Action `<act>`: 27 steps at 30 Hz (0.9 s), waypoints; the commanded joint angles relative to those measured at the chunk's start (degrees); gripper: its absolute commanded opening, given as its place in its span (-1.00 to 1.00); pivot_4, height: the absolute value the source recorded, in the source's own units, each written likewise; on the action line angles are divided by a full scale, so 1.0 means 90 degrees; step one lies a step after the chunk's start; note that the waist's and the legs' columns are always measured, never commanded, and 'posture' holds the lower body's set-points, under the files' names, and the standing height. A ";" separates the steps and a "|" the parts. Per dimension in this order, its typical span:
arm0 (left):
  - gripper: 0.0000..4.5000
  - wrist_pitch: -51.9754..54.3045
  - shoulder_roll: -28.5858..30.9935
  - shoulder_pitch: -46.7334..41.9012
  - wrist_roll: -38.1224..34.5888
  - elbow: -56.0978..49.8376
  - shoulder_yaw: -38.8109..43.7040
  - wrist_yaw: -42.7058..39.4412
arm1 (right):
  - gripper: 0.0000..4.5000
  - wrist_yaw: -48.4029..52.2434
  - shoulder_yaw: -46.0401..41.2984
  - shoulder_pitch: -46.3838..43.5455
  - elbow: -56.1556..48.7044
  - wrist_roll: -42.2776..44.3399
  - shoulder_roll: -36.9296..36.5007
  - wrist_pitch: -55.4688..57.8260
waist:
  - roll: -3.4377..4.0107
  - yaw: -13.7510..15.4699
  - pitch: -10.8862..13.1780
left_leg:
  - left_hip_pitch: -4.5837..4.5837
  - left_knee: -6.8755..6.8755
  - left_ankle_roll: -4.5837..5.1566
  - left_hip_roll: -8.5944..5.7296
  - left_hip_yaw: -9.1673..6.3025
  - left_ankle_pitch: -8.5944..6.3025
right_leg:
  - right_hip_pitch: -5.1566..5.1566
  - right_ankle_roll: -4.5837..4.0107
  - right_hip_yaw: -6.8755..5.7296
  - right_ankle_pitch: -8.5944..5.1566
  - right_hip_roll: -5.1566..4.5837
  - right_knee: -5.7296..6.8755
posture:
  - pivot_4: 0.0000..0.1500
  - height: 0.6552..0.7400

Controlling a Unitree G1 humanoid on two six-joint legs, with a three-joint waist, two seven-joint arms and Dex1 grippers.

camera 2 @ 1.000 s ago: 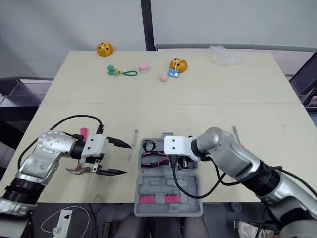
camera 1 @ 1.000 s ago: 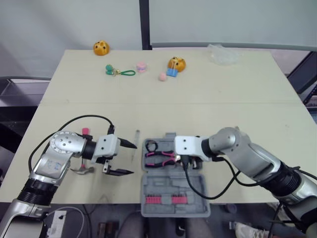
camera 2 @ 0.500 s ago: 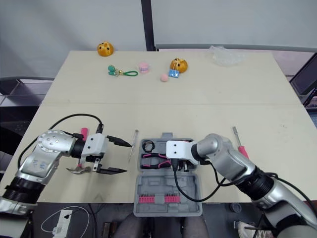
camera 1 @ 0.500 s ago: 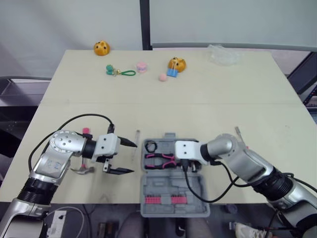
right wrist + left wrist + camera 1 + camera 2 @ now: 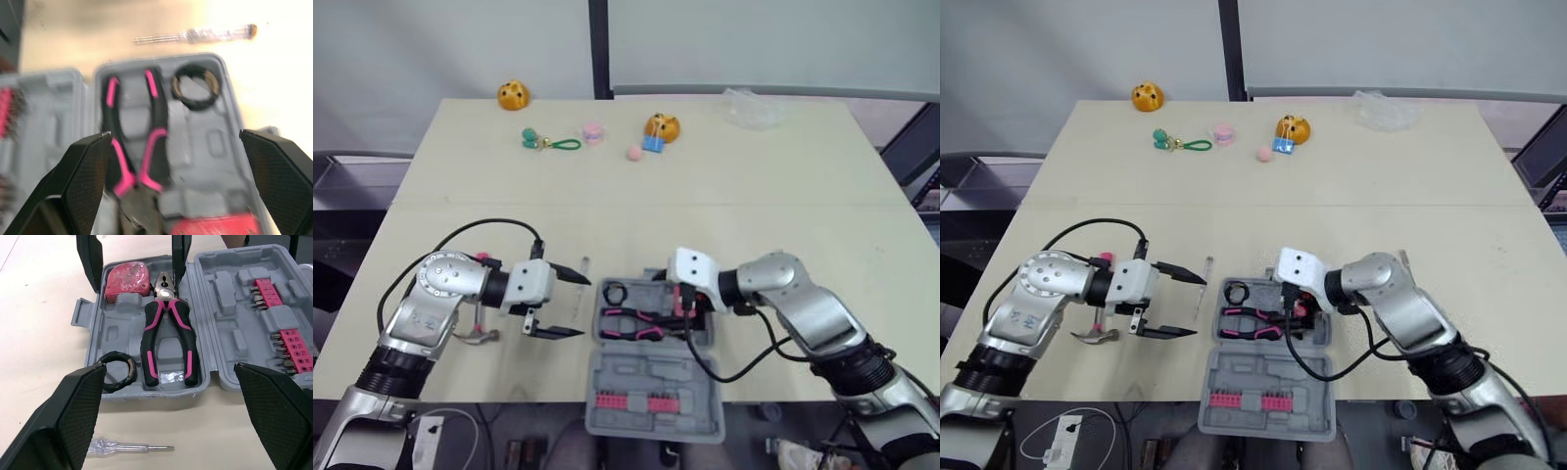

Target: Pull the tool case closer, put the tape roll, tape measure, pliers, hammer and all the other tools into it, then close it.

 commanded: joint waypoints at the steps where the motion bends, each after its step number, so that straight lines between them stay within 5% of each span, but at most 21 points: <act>1: 1.00 -0.0079 -0.0051 -0.0083 0.0047 -0.0003 -0.0046 0.0003 | 0.74 -0.0174 -0.0500 0.0363 0.0273 0.0361 0.0316 -0.0662 | 0.0000 0.0005 0.0000 | 0.0000 0.0001 0.0000 -0.0001 -0.0001 0.0000 | 0.0001 0.0000 0.0000 0.0000 0.0000 0.0001 | 1.00 1.00; 9: 1.00 -0.0099 -0.0120 -0.0165 0.0030 0.0069 -0.0108 -0.0002 | -0.94 -0.0265 -0.0364 0.0971 0.0837 0.0175 0.0628 -0.1640 | 0.0000 -0.0015 0.0000 | 0.0003 0.0000 0.0000 0.0001 0.0003 0.0000 | 0.0000 0.0000 0.0004 0.0000 0.0004 0.0004 | 1.00 1.00; 27: 1.00 -0.0215 -0.0261 -0.0325 0.0111 0.0278 -0.0178 0.0014 | -0.97 -0.0589 0.0733 0.1052 0.1913 -0.1235 0.0400 -0.1262 | -0.0040 -0.0019 -0.0067 | 0.0034 0.0000 -0.0001 0.0006 0.0003 -0.0001 | 0.0023 -0.0003 0.0012 -0.0002 0.0005 0.0016 | 1.00 1.00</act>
